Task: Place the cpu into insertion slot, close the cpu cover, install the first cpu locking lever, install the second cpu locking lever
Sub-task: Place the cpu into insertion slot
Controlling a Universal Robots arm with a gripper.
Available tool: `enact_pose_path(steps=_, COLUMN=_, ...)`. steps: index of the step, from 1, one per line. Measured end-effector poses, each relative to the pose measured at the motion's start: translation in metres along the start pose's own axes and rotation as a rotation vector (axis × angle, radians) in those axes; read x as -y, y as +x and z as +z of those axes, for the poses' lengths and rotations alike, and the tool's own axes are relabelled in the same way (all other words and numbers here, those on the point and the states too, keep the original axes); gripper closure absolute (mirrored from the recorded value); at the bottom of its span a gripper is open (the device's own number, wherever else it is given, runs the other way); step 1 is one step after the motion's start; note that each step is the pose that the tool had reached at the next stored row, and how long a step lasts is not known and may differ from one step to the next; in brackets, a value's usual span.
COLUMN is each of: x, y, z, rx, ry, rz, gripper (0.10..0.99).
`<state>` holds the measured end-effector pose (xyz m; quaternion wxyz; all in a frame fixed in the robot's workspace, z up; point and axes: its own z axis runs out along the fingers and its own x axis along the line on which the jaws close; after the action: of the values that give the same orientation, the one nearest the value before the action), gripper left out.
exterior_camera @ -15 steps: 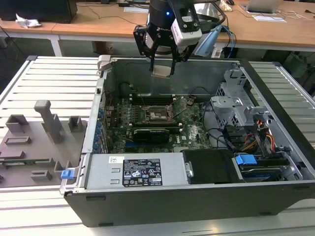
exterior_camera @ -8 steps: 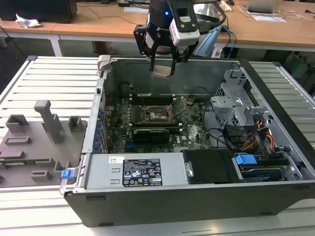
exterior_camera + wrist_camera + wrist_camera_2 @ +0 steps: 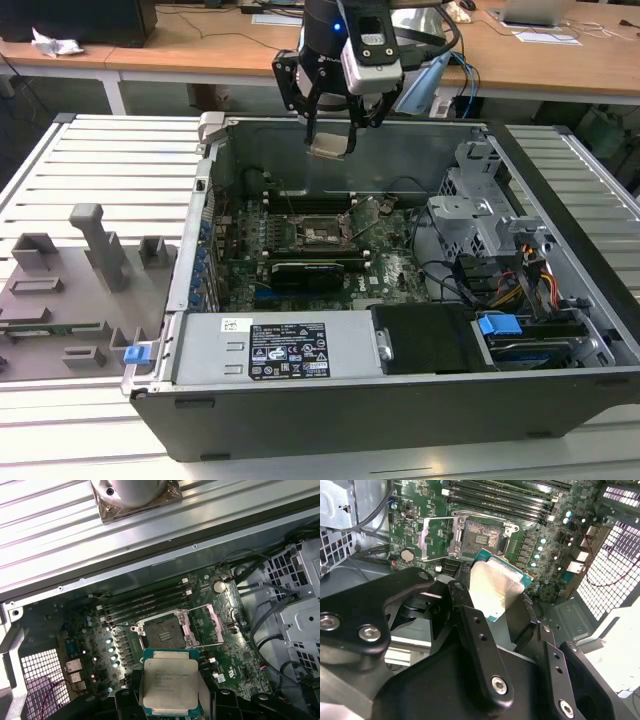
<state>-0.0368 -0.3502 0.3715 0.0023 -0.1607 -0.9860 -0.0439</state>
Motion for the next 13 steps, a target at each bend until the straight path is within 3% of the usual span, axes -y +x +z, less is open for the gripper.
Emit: enact_pose_path(steps=13, x=0.0, y=0.0, z=0.0002, rx=0.0055, ry=-0.001, rz=0.064, gripper=0.557)
